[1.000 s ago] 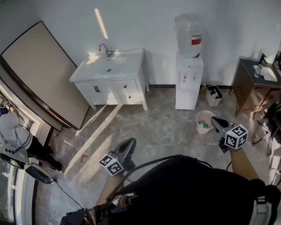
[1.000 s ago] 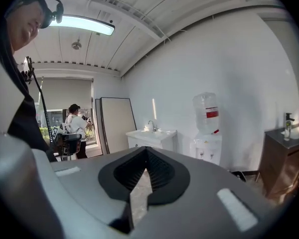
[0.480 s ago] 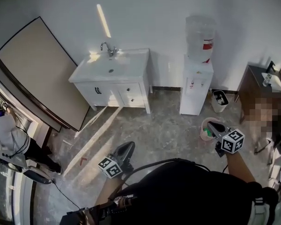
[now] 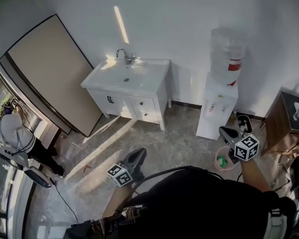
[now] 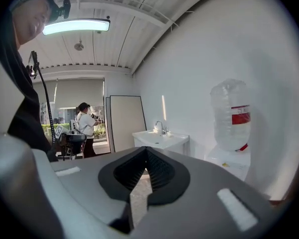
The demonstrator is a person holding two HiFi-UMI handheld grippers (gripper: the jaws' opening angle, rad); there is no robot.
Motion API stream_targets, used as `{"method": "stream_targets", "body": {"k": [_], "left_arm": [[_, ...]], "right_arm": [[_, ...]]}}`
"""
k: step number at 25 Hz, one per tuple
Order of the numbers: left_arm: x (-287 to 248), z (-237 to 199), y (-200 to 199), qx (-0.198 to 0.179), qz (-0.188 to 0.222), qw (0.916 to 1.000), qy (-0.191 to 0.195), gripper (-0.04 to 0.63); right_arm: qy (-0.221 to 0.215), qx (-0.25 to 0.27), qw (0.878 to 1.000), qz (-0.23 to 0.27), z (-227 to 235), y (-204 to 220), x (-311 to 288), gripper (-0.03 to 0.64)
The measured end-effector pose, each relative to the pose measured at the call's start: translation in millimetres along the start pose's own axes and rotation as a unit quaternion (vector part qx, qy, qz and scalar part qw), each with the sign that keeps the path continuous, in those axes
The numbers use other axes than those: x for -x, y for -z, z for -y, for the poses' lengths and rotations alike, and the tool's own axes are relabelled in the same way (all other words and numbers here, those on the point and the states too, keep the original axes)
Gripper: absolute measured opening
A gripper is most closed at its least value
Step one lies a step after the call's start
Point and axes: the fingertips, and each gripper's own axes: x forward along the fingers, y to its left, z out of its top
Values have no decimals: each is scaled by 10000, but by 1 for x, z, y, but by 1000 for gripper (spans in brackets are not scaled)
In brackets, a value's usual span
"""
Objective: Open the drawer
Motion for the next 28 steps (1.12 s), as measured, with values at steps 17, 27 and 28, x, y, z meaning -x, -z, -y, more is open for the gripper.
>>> {"method": "stream_targets", "body": {"k": [17, 27, 28], "left_arm": [[-108, -74, 5, 318, -39, 9975, -627, 0], [-129, -238, -75, 340, 1, 9993, -157, 0], [-133, -255, -85, 337, 12, 9994, -83, 0]], "right_arm": [[-682, -71, 9973, -246, 117, -1, -114, 0], [-353, 288, 9987, -245, 107, -65, -261, 0], [-287, 249, 9990, -216, 108, -72, -277, 0]]}}
